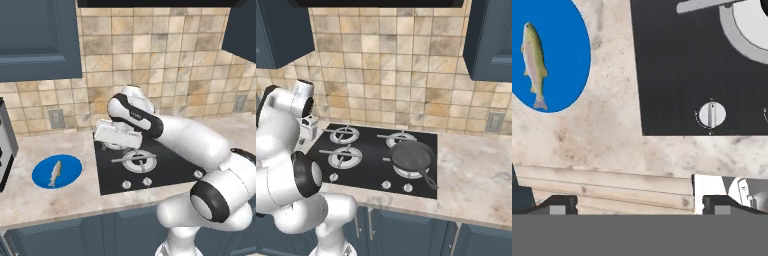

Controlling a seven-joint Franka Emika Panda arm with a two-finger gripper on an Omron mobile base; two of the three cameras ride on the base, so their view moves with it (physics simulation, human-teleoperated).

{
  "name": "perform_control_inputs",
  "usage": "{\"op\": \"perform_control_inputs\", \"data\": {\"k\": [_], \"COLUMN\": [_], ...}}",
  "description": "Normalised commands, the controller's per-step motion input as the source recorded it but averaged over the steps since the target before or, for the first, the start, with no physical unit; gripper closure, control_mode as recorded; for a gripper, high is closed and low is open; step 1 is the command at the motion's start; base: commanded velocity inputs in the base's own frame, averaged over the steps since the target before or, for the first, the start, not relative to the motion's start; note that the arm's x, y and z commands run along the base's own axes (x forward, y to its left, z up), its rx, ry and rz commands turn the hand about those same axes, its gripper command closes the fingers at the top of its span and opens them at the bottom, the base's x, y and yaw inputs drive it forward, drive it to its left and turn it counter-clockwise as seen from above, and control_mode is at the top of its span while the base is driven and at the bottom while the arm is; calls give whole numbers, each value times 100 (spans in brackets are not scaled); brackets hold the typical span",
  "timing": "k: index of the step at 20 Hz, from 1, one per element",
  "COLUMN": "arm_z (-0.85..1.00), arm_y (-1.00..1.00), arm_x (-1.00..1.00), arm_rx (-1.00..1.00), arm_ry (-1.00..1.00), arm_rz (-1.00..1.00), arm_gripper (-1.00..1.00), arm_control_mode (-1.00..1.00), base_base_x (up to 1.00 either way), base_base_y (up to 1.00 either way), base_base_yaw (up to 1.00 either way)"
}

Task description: Place the fish on the plate and place the eggplant on the same plate.

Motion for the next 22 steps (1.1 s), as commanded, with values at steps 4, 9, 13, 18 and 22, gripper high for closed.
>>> {"op": "perform_control_inputs", "data": {"k": [4,9,13,18,22], "arm_z": [32,18,25,51,65], "arm_y": [-84,-70,-45,-45,-54], "arm_x": [-58,-33,-3,-22,-51], "arm_rx": [0,-11,-23,-8,0], "arm_ry": [1,-1,-15,-24,-31], "arm_rz": [4,12,9,2,0], "arm_gripper": [-100,-100,-100,-100,-100], "arm_control_mode": [-100,-100,-100,-100,-100], "base_base_x": [0,0,0,0,0], "base_base_y": [0,0,0,0,0], "base_base_yaw": [0,0,0,0,0]}}
